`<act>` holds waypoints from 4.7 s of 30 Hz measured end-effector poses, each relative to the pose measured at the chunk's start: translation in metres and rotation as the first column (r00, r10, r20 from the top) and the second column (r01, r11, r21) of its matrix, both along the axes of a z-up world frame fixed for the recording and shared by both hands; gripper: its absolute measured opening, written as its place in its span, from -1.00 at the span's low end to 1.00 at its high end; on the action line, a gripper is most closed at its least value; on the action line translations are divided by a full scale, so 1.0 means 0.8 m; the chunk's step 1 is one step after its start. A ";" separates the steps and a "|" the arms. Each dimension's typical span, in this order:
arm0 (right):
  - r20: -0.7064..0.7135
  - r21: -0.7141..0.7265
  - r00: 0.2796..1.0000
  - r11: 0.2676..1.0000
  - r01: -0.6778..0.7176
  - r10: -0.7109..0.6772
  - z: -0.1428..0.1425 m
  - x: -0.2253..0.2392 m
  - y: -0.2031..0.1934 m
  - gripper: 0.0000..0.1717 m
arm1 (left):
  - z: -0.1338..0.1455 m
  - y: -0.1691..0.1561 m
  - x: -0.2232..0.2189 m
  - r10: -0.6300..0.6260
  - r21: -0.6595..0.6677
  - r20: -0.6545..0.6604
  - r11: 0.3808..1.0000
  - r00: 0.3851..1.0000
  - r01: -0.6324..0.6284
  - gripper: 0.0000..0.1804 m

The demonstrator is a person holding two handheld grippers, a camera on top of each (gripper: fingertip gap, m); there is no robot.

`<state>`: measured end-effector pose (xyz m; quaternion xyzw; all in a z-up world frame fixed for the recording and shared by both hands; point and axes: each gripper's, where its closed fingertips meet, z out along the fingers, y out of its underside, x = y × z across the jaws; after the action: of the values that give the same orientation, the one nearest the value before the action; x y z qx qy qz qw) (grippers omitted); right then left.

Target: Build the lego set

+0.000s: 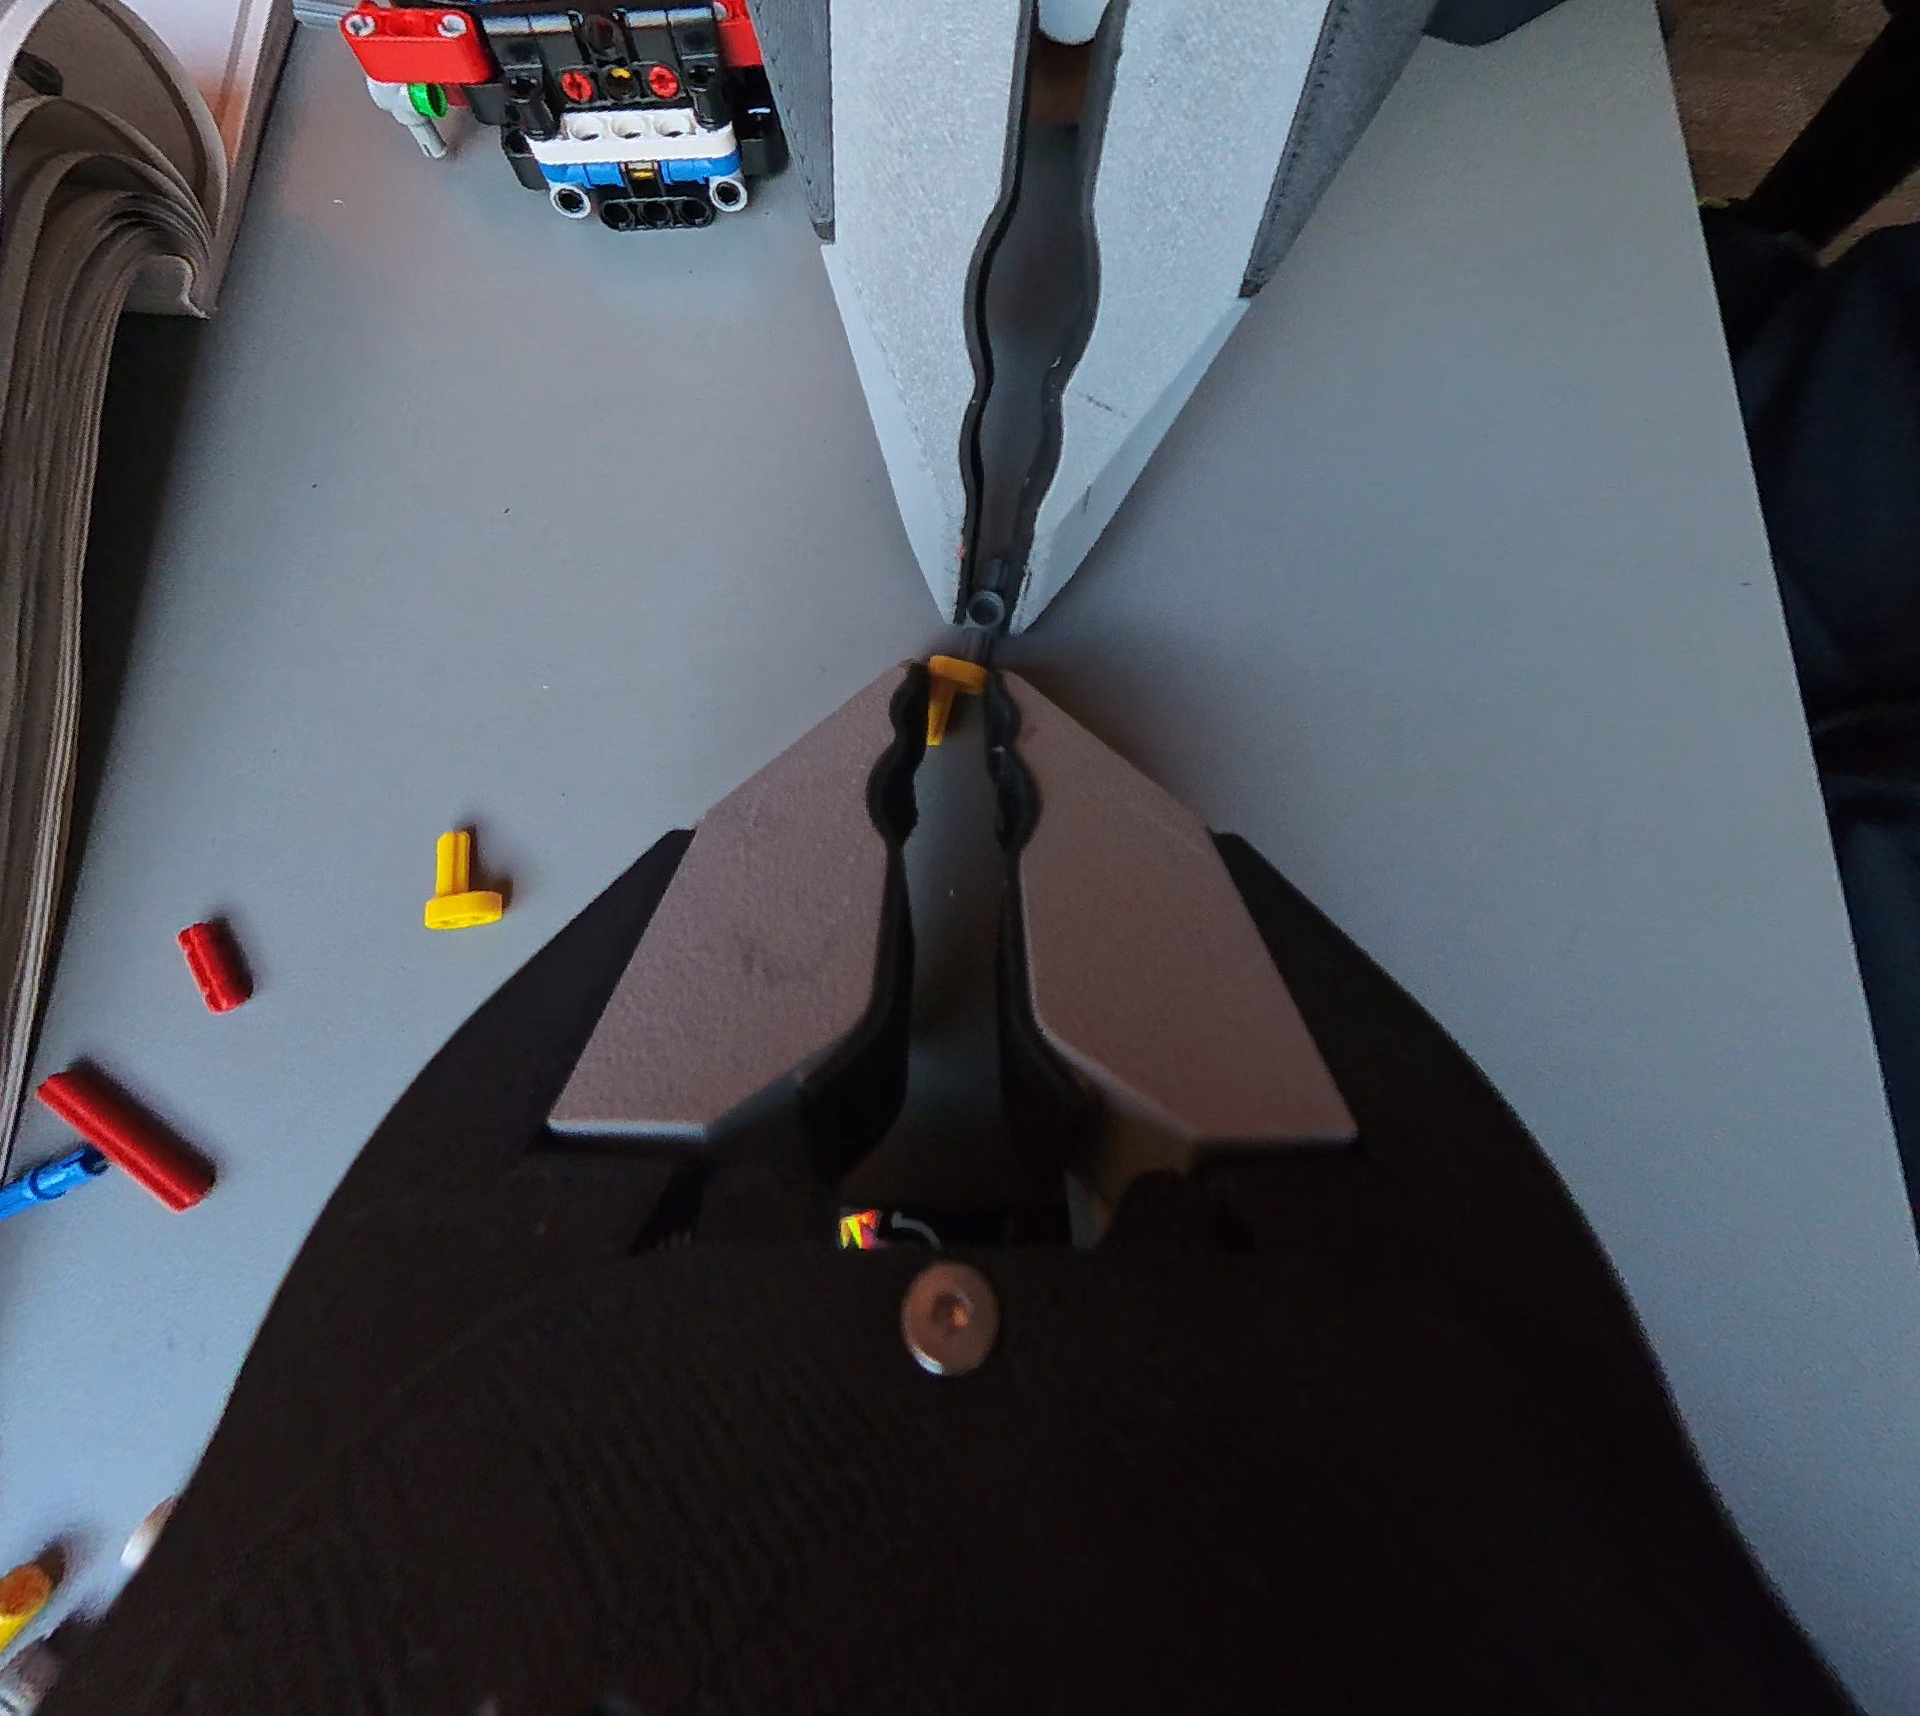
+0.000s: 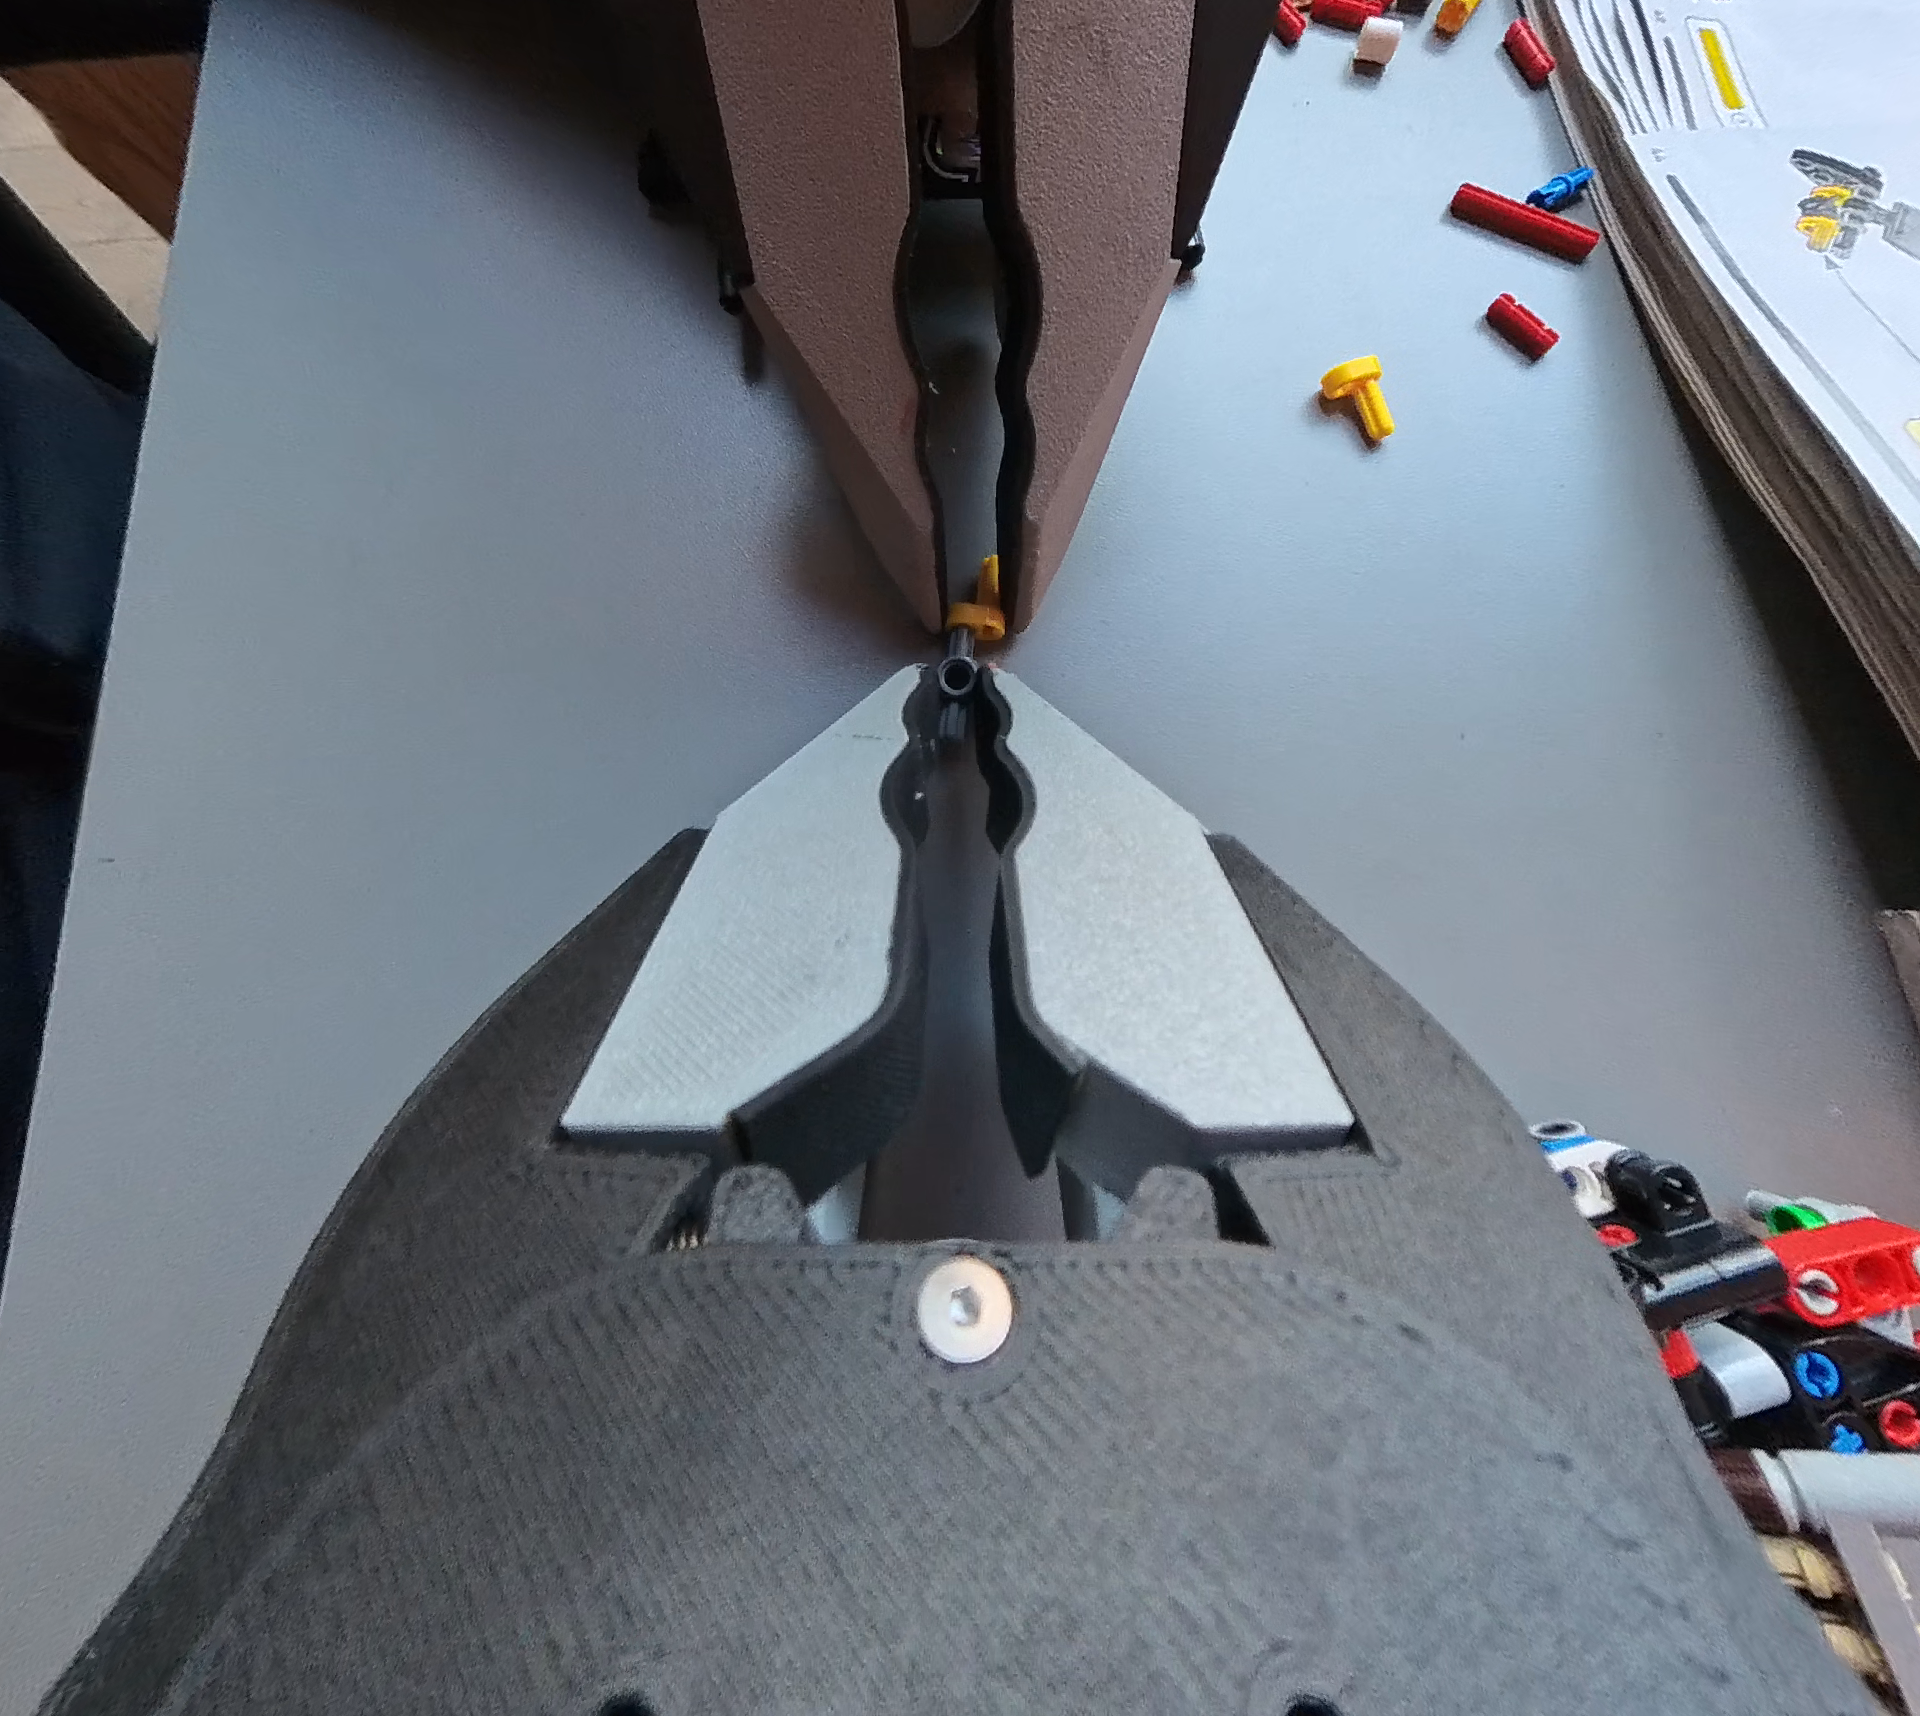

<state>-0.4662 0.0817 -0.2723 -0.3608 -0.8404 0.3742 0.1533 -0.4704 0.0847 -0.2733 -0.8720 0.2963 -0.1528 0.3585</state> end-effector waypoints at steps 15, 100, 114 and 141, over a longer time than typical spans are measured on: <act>-0.035 0.047 0.999 0.999 0.023 -0.022 0.000 -0.003 -0.002 -0.94 | 0.000 0.001 0.001 0.067 -0.048 0.034 0.997 0.997 -0.065 -0.92; -0.531 0.535 0.804 0.841 0.075 0.267 0.039 -0.009 -0.005 -0.97 | 0.034 -0.013 -0.011 0.064 -0.122 0.303 0.992 0.951 -0.028 -0.84; -0.400 0.095 0.915 0.995 -0.013 0.051 0.046 -0.009 0.001 -0.86 | 0.043 -0.004 -0.003 -0.003 0.028 0.211 1.000 0.977 -0.003 -0.94; -0.318 -0.076 0.946 0.997 0.035 -0.058 0.056 -0.011 0.011 -0.95 | 0.051 0.010 -0.006 -0.017 0.258 -0.044 0.966 0.999 0.028 -0.94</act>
<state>-0.4752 0.0907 -0.2278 -0.3201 -0.7822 0.4529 0.2838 -0.4751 0.0927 -0.2328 -0.8172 0.3308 -0.0989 0.4614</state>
